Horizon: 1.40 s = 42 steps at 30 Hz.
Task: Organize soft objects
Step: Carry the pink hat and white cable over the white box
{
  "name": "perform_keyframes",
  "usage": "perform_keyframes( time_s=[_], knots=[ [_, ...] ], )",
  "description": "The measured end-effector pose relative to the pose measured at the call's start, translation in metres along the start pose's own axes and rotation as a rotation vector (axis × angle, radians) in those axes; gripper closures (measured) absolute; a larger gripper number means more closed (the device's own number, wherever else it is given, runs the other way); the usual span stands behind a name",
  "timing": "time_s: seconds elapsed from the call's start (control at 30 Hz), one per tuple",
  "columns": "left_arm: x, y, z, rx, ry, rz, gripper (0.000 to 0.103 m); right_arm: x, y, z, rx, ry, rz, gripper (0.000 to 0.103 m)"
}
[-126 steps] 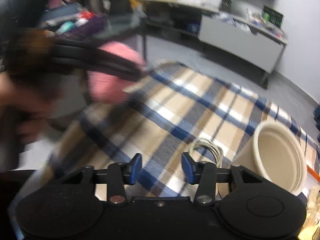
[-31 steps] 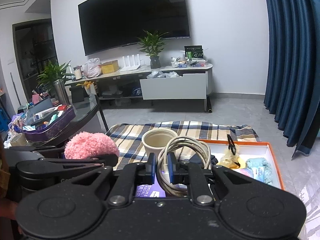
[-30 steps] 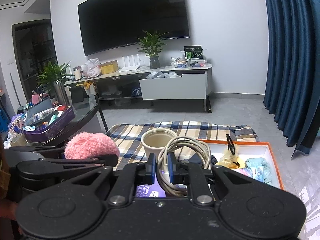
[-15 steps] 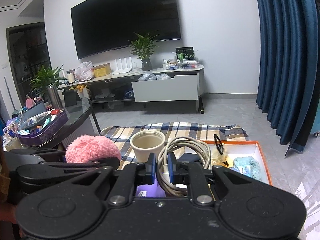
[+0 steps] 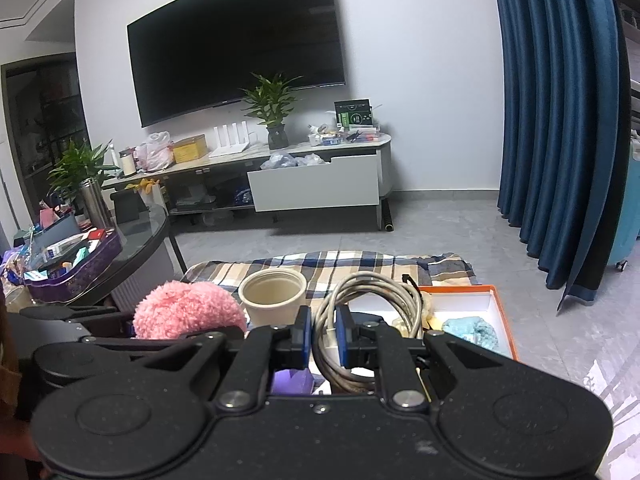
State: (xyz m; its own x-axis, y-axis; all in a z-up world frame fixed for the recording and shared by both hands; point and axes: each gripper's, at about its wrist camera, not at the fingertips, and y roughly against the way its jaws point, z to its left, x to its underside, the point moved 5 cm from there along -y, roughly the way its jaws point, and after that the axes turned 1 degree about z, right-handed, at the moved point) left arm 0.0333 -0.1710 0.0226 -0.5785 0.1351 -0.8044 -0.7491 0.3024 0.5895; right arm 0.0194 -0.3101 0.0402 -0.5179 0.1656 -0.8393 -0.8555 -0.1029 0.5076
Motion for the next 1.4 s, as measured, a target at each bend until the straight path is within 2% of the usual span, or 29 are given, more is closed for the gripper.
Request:
perform_keyframes(
  time_s=[1.4],
  knots=[
    [0.001, -0.030, -0.040, 0.100, -0.069, 0.047, 0.055, 0.000, 0.001, -0.042, 0.085, -0.070, -0.004, 0.086]
  ],
)
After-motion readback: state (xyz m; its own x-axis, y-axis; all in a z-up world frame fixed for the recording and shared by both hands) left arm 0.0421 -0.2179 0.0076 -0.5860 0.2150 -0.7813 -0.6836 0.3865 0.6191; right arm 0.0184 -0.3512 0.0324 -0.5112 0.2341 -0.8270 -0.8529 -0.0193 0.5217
